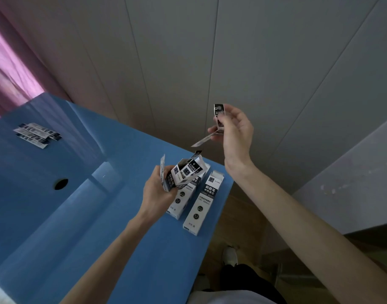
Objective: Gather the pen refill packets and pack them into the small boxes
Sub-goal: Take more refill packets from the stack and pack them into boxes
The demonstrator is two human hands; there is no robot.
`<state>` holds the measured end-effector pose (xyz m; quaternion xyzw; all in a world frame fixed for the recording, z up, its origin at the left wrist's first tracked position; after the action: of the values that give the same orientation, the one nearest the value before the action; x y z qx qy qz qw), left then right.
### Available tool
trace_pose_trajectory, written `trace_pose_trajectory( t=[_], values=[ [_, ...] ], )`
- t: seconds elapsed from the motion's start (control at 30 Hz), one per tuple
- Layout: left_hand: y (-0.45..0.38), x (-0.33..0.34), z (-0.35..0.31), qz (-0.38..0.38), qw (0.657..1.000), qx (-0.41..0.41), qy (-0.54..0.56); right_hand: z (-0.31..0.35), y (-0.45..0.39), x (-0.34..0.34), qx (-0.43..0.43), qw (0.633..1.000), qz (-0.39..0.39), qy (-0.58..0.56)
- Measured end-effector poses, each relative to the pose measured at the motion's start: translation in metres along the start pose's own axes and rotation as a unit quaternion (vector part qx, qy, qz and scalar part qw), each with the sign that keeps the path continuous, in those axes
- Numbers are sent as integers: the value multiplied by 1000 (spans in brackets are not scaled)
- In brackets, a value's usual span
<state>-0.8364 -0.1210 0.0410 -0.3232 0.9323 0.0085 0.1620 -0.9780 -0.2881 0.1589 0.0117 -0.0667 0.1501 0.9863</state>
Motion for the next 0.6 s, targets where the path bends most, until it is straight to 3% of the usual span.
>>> trace_pose_trajectory(
  t=[0.17,0.4,0.6],
  values=[
    [0,1,-1,-2,1000,8,-1,-10,11,4,0,1000,23,11],
    [-1,-3,0,-2,1000,3,-4,5,15,-6,-3,996,11,-86],
    [-2,-2,-2,-5,1000,6,3,-11,19,-3,9,1000,17,-25]
  ],
)
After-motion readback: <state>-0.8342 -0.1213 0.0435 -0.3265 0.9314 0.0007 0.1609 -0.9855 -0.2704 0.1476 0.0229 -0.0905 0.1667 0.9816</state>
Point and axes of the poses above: each hand's wrist, its own y-axis away from the middle knuckle, its own x-axis out of the palm, z = x × y, the point moved 7 cm from there along -y, towards the middle knuckle, and after that the axes turned 11 degrees about y, right-handed, at the moved point
